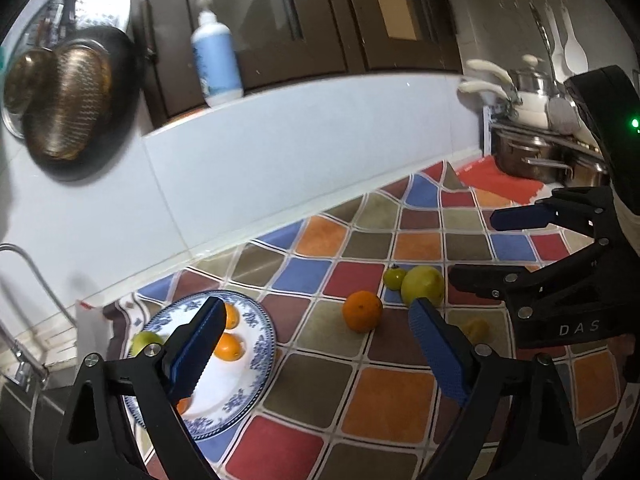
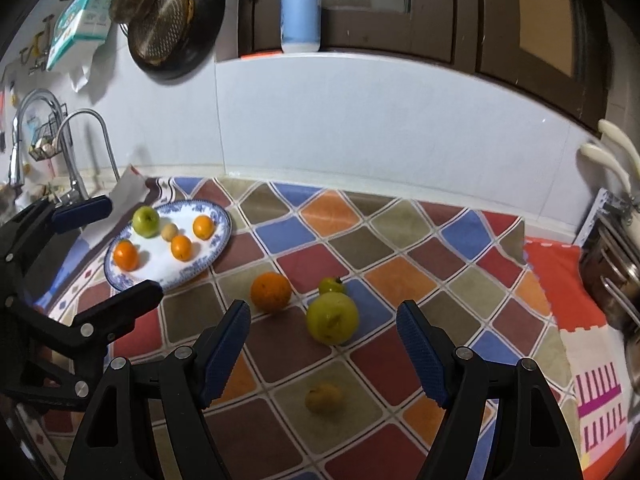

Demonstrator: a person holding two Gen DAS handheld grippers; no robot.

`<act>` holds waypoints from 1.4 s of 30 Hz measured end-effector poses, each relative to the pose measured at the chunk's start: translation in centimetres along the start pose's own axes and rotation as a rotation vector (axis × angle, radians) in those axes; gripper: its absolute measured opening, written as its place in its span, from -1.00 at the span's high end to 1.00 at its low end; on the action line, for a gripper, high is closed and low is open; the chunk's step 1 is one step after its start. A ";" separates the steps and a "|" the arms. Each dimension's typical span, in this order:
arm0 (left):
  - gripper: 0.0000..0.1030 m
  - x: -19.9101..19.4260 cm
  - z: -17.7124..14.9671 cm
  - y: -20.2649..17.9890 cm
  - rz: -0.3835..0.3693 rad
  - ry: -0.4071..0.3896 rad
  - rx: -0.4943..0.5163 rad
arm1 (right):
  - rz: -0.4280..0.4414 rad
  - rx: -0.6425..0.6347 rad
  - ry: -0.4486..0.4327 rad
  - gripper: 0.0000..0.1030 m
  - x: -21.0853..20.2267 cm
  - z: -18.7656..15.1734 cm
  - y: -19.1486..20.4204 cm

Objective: Organize fruits
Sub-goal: 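Move both tools back toward the remaining loose fruits, then grasp an orange with the left tool while the right tool grasps the large yellow-green pear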

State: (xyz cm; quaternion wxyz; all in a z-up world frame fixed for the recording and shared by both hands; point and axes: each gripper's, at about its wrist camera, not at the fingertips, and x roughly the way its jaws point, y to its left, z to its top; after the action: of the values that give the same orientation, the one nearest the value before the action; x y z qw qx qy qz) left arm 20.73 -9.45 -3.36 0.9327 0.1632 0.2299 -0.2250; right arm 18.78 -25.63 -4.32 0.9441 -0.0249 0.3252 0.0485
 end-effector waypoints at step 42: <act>0.20 12.9 -1.3 -0.8 -0.310 0.244 -0.032 | 0.092 0.065 0.206 0.03 10.7 -1.5 -2.7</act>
State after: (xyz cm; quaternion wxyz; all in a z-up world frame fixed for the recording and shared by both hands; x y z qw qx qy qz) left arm 30.16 -14.03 -11.06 0.8546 0.1368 0.3670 -0.3409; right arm 26.50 -27.59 -12.04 0.9027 0.0157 0.4228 0.0786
